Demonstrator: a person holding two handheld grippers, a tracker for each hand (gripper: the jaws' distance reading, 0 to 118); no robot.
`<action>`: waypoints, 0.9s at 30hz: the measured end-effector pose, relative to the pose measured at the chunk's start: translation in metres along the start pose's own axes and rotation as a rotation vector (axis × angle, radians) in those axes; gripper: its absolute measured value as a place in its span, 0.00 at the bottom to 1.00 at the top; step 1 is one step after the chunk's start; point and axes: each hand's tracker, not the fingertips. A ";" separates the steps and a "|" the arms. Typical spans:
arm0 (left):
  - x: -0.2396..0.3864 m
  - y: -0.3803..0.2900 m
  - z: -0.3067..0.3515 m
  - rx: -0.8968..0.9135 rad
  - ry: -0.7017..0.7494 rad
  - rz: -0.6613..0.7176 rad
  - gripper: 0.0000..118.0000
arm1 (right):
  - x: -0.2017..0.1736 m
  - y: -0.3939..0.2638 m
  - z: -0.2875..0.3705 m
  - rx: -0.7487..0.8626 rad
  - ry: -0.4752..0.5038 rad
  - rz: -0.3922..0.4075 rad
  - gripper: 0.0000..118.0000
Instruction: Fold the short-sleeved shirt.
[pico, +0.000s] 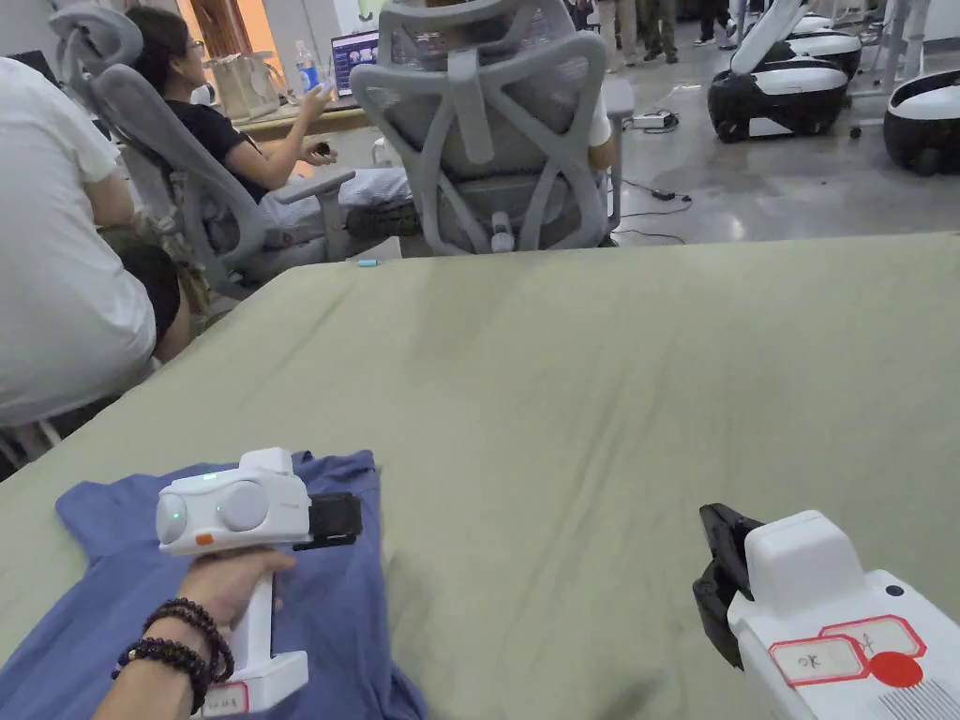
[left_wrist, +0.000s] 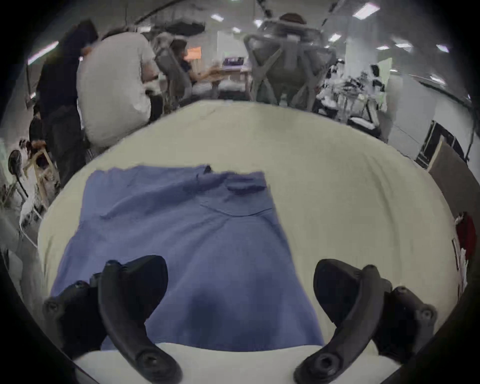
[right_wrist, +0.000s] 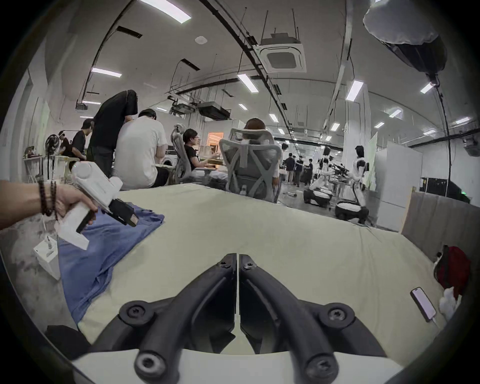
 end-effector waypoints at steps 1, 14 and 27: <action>-0.001 -0.002 -0.007 -0.002 -0.001 -0.014 0.90 | 0.000 0.000 -0.001 0.001 -0.001 0.002 0.02; -0.004 -0.008 -0.021 -0.048 0.065 -0.049 0.04 | 0.006 -0.008 -0.006 -0.039 0.042 0.015 0.05; 0.040 0.048 0.087 0.224 -0.107 -0.074 0.04 | 0.054 0.000 0.033 0.002 -0.063 -0.041 0.05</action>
